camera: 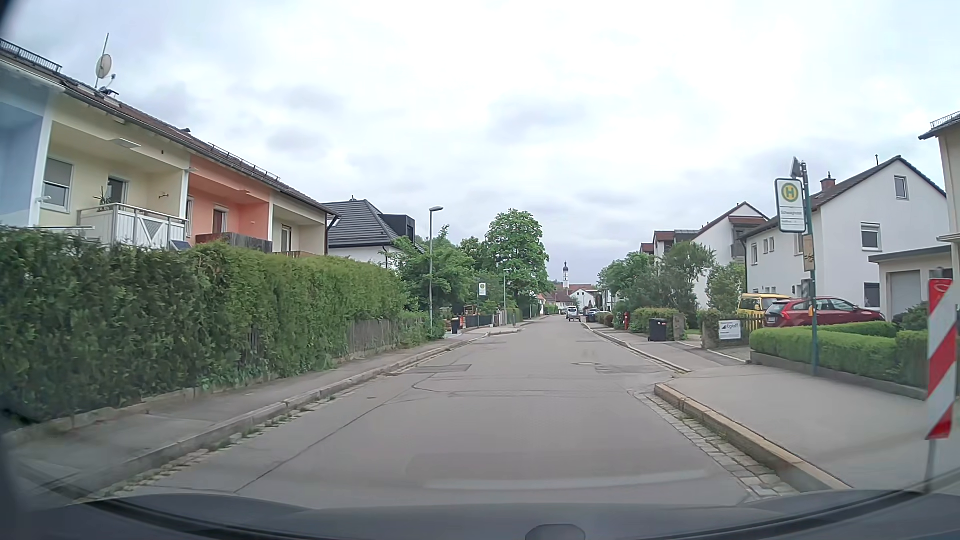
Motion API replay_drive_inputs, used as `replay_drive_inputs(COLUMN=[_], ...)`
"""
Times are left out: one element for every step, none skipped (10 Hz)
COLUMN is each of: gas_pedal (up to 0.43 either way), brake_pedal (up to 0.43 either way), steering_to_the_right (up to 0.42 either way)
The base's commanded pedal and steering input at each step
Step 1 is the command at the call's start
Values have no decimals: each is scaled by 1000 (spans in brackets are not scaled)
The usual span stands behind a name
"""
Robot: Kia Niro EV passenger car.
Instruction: Follow the waypoints while adhering to traffic rules and regulations
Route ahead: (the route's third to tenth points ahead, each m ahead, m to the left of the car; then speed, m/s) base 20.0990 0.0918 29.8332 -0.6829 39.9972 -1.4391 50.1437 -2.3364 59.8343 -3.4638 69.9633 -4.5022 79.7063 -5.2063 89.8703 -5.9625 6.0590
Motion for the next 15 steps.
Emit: replay_drive_inputs(gas_pedal=[130, 118, 118, 118, 118, 118, 118, 118, 118, 118, 118, 118, 118, 118, 118], brake_pedal=[0, 0, 0, 0, 0, 0, 0, 0, 0, 0, 0, 0, 0, 0, 0], steering_to_the_right=[23, 25, 26, 25, 30, 37, 43, 46, 46, 46, 48, 45, 40, 34, 31])
